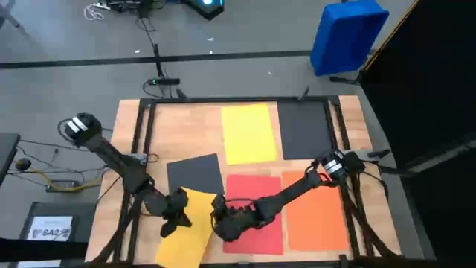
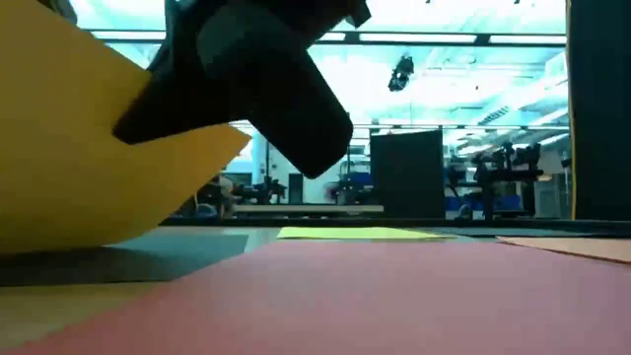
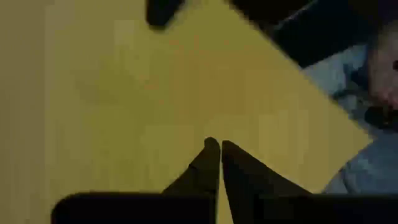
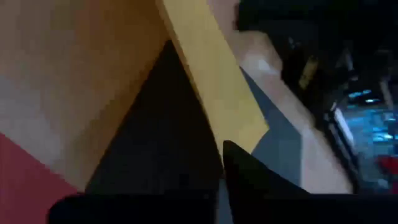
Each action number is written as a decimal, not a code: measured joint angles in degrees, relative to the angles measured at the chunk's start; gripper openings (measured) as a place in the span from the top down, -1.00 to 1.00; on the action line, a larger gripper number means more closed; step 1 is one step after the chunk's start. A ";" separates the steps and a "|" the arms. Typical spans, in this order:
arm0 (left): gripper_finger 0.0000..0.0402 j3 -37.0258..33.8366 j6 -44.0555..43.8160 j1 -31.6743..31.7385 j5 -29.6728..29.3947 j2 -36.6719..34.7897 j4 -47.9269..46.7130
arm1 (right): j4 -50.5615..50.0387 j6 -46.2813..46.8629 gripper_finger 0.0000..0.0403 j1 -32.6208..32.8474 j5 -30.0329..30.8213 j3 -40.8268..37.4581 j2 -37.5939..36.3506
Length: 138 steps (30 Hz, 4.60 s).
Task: Organize paper
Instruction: Stack the yellow paper on top of the yellow paper
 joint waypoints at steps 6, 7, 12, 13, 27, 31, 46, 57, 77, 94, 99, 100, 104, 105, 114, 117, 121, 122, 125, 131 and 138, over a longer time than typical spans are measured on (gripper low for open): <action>0.90 0.00 5.27 0.98 -4.05 -5.68 -7.36 | 1.18 -6.28 1.00 1.05 7.55 0.00 -0.01; 0.85 0.00 5.65 1.27 -3.43 -6.27 -6.92 | 1.12 -6.48 1.00 1.10 8.37 0.00 -0.11; 0.48 0.03 7.22 2.06 -2.53 -9.12 -6.14 | 0.96 -6.52 1.00 1.08 11.69 0.00 -1.11; 0.41 0.07 7.27 2.22 -2.56 -9.53 -6.19 | 0.90 -6.35 1.00 1.08 12.71 0.00 -1.47; 0.12 0.09 9.56 2.60 -3.21 -11.73 -7.69 | -10.41 6.43 1.00 0.23 21.87 0.00 -5.61; 0.13 0.09 10.56 2.60 -3.33 -12.10 -7.78 | -16.11 11.81 1.00 -0.54 24.63 0.00 -7.45; 0.13 18.43 26.58 2.12 -16.92 -14.87 -28.70 | -30.15 24.12 1.00 -3.86 25.54 0.02 -15.49; 0.13 24.78 20.84 -3.25 -22.67 -8.38 -44.06 | -32.14 25.99 1.00 -7.63 24.43 0.00 -16.13; 0.14 24.74 -7.51 -18.40 -49.90 13.52 -44.45 | -31.56 25.94 1.00 -9.84 22.37 0.00 -16.11; 0.02 24.73 -5.13 -12.74 -52.66 19.06 -34.64 | -29.41 25.88 1.00 -10.50 19.94 0.00 -16.03; 0.04 24.74 -5.99 -9.96 -52.69 20.84 -34.85 | -28.99 25.86 1.00 -10.48 19.88 0.00 -16.02; 0.08 24.74 -6.27 -9.31 -52.72 21.12 -34.94 | -28.99 25.86 1.00 -10.48 19.90 0.00 -16.02; 0.37 24.74 -6.55 -7.37 -52.77 21.28 -35.69 | -29.01 25.25 1.00 -10.22 19.90 0.00 -16.00; 0.48 24.76 -6.56 -7.17 -52.90 21.14 -36.26 | -29.02 24.94 1.00 -10.06 19.90 0.01 -16.00; 0.99 28.77 -6.80 -6.75 -53.25 19.85 -48.34 | -35.77 23.84 1.00 -8.48 19.91 5.66 -15.95; 1.00 31.10 -6.84 -6.38 -53.55 19.57 -53.96 | -39.81 23.78 1.00 -8.07 19.70 8.54 -15.96; 1.00 34.20 -6.86 -5.58 -53.55 19.57 -59.75 | -44.15 24.91 0.96 -7.12 19.64 13.57 -15.98; 1.00 34.76 -6.86 -5.23 -53.55 19.56 -60.40 | -46.02 25.19 0.94 -6.79 19.52 14.99 -15.98; 1.00 35.48 -6.30 -4.17 -53.26 19.51 -61.42 | -50.98 28.61 0.82 -6.17 19.48 19.81 -15.97; 1.00 35.89 -5.53 -2.21 -50.42 19.51 -61.77 | -68.12 43.41 0.51 -6.11 12.81 29.66 -16.38; 1.00 35.89 -3.91 -0.63 -49.24 18.74 -61.76 | -76.54 52.50 0.28 -6.33 10.94 29.85 -21.98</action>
